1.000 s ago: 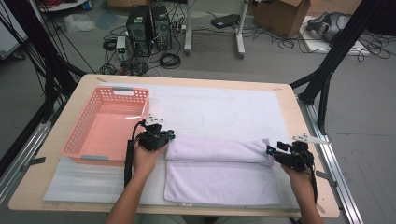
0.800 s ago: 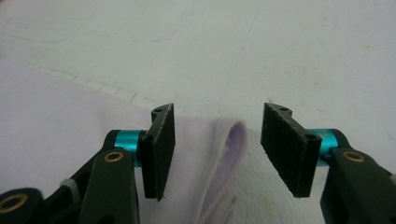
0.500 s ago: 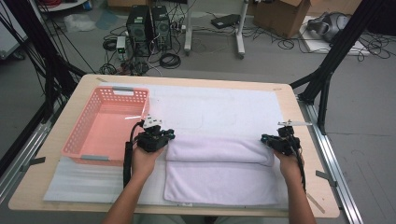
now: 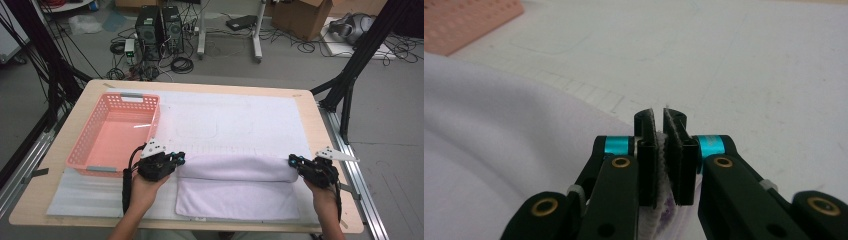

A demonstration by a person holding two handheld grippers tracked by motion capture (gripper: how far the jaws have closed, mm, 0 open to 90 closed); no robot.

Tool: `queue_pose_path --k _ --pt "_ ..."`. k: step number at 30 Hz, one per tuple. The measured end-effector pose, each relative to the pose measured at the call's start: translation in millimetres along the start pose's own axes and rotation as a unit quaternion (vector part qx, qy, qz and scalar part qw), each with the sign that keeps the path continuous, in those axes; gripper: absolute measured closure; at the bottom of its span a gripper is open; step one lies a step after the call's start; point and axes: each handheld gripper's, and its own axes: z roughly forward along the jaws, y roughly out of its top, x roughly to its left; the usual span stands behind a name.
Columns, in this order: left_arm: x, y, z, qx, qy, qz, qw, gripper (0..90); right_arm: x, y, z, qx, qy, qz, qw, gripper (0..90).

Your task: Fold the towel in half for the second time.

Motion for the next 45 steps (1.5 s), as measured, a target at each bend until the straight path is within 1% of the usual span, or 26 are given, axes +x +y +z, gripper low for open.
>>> queue_pose_path --k 3,6,9,10,12,17,22,23,24,25,26,27,29,30,31,32,33,35,36,37,38,39,42,43,44,45 --pt "-7.0 -7.9 -7.8 -0.003 -0.003 -0.006 1.0000 85.9 6.3 -6.4 -11.1 -0.006 -0.001 0.000 1.0000 83.4" --pt "-15.3 -15.5 -16.2 -0.007 0.001 -0.003 1.0000 85.7 12.4 -12.7 -18.8 -0.008 -0.003 0.001 1.0000 83.3" --pt "-22.9 -23.6 -23.7 -0.006 0.005 0.000 1.0000 85.7 19.0 -19.4 -25.1 -0.001 -0.006 -0.008 0.9999 83.1" --pt "-24.6 -25.6 -25.1 -0.004 0.006 0.000 1.0000 85.6 21.5 -22.6 -28.5 0.001 -0.003 -0.009 1.0000 83.0" --pt "-29.5 -32.7 -27.4 0.004 0.015 0.006 0.9999 85.5 24.6 -27.9 -33.6 0.003 -0.003 -0.013 0.9999 82.7" --pt "-37.2 -46.8 -32.6 0.018 0.022 -0.001 0.9996 85.5 32.7 -41.2 -41.3 0.016 -0.002 -0.018 0.9997 82.6" --pt "-44.3 -54.4 -37.7 0.021 0.024 -0.006 0.9995 84.5 39.6 -49.7 -49.8 0.021 -0.003 -0.025 0.9995 82.0" --pt "-44.9 -56.0 -38.6 0.023 0.025 -0.011 0.9994 83.0 40.5 -50.9 -51.8 0.023 -0.003 -0.025 0.9994 81.2" --pt "-44.8 -57.5 -40.0 0.021 0.025 -0.022 0.9992 78.8 40.9 -52.1 -53.2 0.026 -0.003 -0.027 0.9993 79.1" --pt "-44.2 -57.9 -41.2 0.018 0.024 -0.028 0.9991 71.5 41.8 -53.3 -55.0 0.030 -0.004 -0.028 0.9992 74.4" --pt "-43.0 -58.1 -44.0 0.012 0.025 -0.040 0.9988 64.9 42.3 -53.6 -56.3 0.031 -0.007 -0.029 0.9991 68.0" --pt "-42.2 -57.6 -47.0 0.005 0.026 -0.049 0.9985 60.5 41.9 -53.8 -59.0 0.024 -0.012 -0.024 0.9993 62.7" --pt "-40.9 -56.4 -53.3 -0.012 0.033 -0.065 0.9973 55.0 41.3 -52.8 -64.9 0.010 -0.018 -0.009 0.9998 56.0" --pt "-40.2 -56.0 -55.5 -0.017 0.036 -0.072 0.9966 53.5 40.7 -51.8 -68.7 -0.005 -0.022 0.001 0.9997 54.4" --pt "-40.2 -56.0 -55.5 -0.017 0.036 -0.072 0.9966 53.0 40.7 -51.3 -71.0 -0.011 -0.024 0.004 0.9996 54.2" --pt "-39.3 -56.5 -56.1 -0.016 0.039 -0.083 0.9957 52.8 41.3 -51.0 -71.8 -0.013 -0.028 0.004 0.9995 54.2" --pt "-39.2 -57.2 -54.8 -0.008 0.037 -0.085 0.9957 52.8 42.2 -51.1 -71.5 -0.010 -0.031 0.001 0.9995 54.9" --pt "-40.1 -59.0 -50.1 0.012 0.033 -0.087 0.9956 53.1 44.0 -52.4 -66.9 0.010 -0.038 -0.008 0.9992 57.5" --pt "-40.3 -59.8 -48.2 0.019 0.029 -0.090 0.9953 53.8 45.2 -53.4 -63.5 0.024 -0.041 -0.012 0.9988 59.2" --pt "-40.6 -61.0 -45.8 0.032 0.026 -0.093 0.9948 53.9 46.1 -54.1 -60.9 0.036 -0.043 -0.013 0.9984 60.2" --pt "-40.7 -62.0 -44.1 0.038 0.027 -0.094 0.9945 54.2 46.2 -55.6 -56.8 0.054 -0.042 -0.019 0.9975 62.5" --pt "-40.0 -62.9 -43.4 0.045 0.028 -0.092 0.9943 55.1 46.3 -57.0 -53.8 0.072 -0.044 -0.023 0.9962 64.4" --pt "-37.3 -65.3 -43.4 0.055 0.034 -0.092 0.9936 58.9 44.2 -64.3 -46.2 0.134 -0.059 -0.039 0.9885 65.2" --pt "-36.4 -65.9 -44.2 0.055 0.035 -0.094 0.9935 59.2 42.8 -66.3 -46.1 0.140 -0.057 -0.037 0.9879 65.0" --pt "-35.6 -66.3 -45.7 0.055 0.036 -0.096 0.9932 59.2 41.7 -66.7 -48.0 0.138 -0.055 -0.035 0.9883 64.8" --pt "-35.4 -66.3 -46.4 0.054 0.036 -0.096 0.9933 59.2 41.7 -66.3 -50.3 0.143 -0.058 -0.038 0.9874 64.3"
